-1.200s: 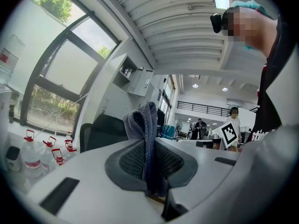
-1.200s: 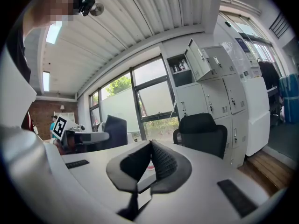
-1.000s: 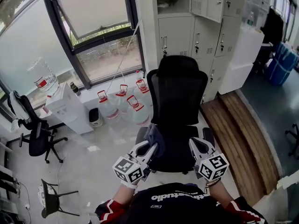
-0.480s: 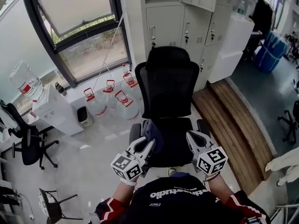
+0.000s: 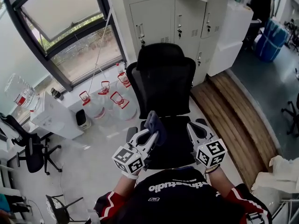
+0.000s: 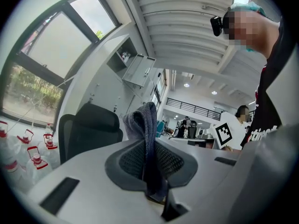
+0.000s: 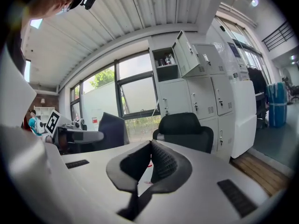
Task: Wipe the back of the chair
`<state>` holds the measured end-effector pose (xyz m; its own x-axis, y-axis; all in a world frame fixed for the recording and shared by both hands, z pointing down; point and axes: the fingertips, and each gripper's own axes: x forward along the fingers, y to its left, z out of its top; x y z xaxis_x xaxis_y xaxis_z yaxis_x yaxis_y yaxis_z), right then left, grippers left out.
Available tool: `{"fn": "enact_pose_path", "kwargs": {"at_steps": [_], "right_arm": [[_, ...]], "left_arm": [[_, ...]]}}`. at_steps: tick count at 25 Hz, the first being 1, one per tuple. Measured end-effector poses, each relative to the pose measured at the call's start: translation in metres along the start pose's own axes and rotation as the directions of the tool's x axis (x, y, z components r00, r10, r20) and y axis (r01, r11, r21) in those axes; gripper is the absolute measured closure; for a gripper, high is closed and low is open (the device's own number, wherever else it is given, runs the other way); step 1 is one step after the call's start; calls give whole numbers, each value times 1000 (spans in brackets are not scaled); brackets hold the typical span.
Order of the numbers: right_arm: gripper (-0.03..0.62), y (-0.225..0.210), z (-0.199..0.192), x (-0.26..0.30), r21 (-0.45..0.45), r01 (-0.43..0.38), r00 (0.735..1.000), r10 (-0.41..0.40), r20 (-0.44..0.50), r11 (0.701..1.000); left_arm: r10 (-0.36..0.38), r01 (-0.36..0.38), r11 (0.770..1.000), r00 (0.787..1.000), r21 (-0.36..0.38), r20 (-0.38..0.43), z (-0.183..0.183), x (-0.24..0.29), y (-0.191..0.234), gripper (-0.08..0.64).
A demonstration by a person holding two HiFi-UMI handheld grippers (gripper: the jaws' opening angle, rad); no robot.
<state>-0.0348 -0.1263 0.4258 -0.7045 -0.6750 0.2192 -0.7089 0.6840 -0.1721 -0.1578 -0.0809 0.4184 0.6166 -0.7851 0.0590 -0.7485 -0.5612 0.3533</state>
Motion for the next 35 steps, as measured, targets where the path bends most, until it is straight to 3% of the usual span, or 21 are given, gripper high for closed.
{"fn": "enact_pose_path", "kwargs": {"at_steps": [7,15,20,26,30,35], "right_arm": [[578,-86,14,34,11,51,999,-51,0,999],[578,-186,14,56,40,133,991,-133,-6,990],[578,-240,6,61,76,169,986,-167,-26,983],[578,-290,-1,70,110,190,982,-186,-44,976],[578,-314,0,76,125,202,979,-198,-42,972],[578,-327,-3,79,118,222,974,-215,-65,968]], "left_arm": [[-62,62,998,997,-13,-45,3,102,25,505],[-166,162,986,977,-42,-131,-14,234,50,505],[-206,208,978,965,-2,-165,-22,321,67,505],[-251,262,965,945,29,-211,-35,415,92,505],[-276,296,955,921,32,-276,-60,468,112,505],[-245,266,964,910,18,-335,-91,527,154,505]]}}
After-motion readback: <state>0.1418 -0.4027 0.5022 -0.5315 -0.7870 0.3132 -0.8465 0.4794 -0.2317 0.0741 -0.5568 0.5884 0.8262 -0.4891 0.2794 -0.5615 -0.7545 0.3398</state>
